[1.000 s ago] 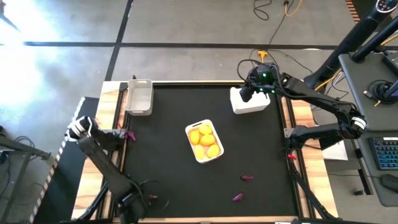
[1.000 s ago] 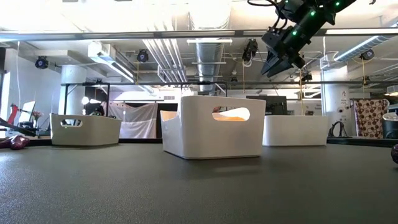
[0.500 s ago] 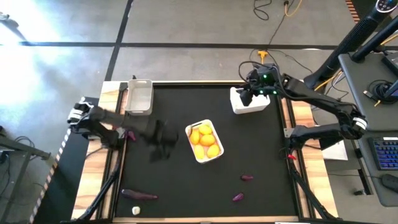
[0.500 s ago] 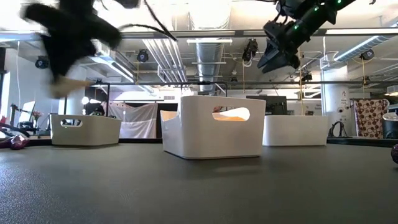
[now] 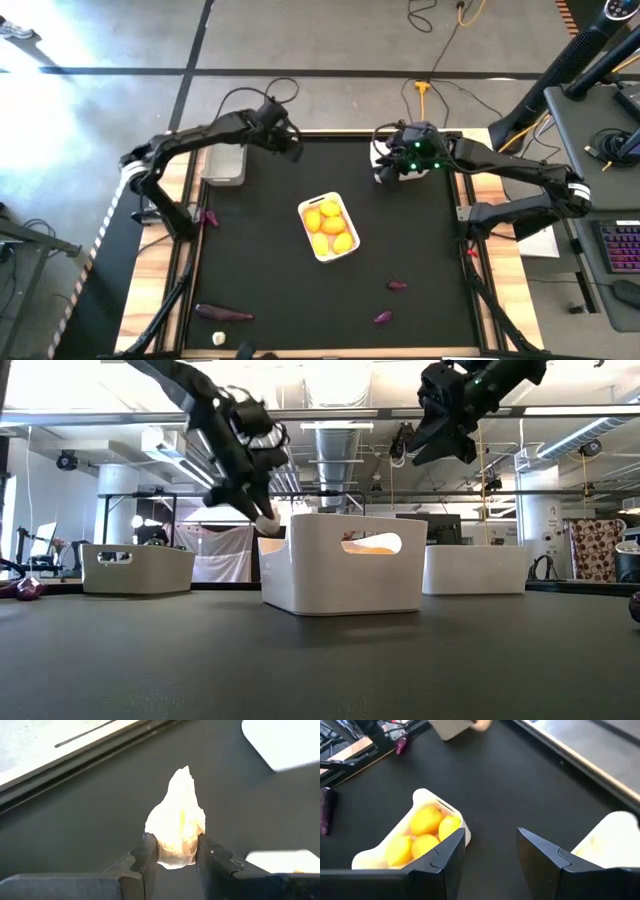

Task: Sort produce into baskets
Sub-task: Put the garlic into the top white bin

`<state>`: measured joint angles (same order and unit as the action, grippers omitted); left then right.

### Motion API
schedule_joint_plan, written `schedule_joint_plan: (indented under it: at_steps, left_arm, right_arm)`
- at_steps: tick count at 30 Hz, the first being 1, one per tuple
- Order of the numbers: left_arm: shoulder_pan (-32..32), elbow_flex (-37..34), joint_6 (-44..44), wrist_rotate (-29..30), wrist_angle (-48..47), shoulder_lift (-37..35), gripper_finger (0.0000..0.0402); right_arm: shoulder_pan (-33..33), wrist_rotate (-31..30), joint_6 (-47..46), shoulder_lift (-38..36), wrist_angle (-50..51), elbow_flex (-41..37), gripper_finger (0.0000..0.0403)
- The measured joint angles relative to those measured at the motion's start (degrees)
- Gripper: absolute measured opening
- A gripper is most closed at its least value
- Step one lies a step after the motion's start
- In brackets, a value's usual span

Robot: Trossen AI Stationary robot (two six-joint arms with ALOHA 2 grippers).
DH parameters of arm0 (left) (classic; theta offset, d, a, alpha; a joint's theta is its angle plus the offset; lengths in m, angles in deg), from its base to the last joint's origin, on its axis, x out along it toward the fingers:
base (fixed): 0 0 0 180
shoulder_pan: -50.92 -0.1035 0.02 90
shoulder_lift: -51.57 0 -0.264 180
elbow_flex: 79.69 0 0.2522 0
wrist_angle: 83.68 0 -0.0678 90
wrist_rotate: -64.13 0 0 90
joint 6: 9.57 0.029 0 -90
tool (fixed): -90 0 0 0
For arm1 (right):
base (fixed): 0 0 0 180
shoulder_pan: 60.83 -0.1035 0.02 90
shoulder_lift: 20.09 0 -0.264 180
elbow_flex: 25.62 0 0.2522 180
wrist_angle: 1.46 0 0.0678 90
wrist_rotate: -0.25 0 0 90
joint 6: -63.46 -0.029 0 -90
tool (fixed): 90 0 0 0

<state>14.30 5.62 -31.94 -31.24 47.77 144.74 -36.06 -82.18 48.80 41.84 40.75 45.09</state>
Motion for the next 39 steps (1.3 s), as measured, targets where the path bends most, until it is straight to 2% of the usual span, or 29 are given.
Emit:
schedule_joint_plan:
  at_steps: [8, 13, 16, 19, 23, 27, 31, 36, 39]
  left_arm:
    - [-2.85, 0.00, 2.11, -1.46, 6.35, 11.06, 0.0095]
    - [-3.45, 1.30, 1.96, -1.40, 9.46, 16.67, 0.0104]
    - [-3.50, 3.28, 2.22, -2.36, 9.57, 19.74, 0.0120]
    - [-3.39, 4.48, 2.59, -6.64, 9.90, 21.62, 0.0144]
    - [-2.51, 4.66, 3.56, -7.74, 10.04, 22.94, 0.0182]
    - [-2.38, 4.57, 3.69, -7.88, 8.98, 22.31, 0.0217]
    - [-2.45, 4.50, 4.49, -7.88, 7.77, 18.70, 0.0242]
    - [-2.43, 3.96, 6.71, -8.08, 4.36, 12.28, 0.0254]
    - [-2.43, 3.61, 7.27, -7.36, 2.07, 7.41, 0.0254]
  right_arm:
    - [-0.52, -0.08, -7.29, 6.07, -1.39, 0.00, 0.0166]
    - [-0.54, -0.07, -11.68, 11.62, -9.85, 0.00, 0.0166]
    - [-0.52, -0.06, -11.78, 15.67, -15.87, 0.00, 0.0166]
    - [-0.52, -0.01, -12.80, 19.68, -20.56, 0.02, 0.0166]
    - [-0.52, 0.41, -13.26, 25.32, -19.76, 2.73, 0.0166]
    - [-0.64, 1.89, -11.03, 29.91, -15.82, 8.49, 0.0167]
    - [-0.65, 1.68, -4.22, 33.89, -9.56, 15.89, 0.0174]
    - [-0.48, 0.92, 5.16, 39.47, -5.11, 24.05, 0.0209]
    - [-0.48, -2.38, 8.97, 43.70, -5.16, 28.31, 0.0237]
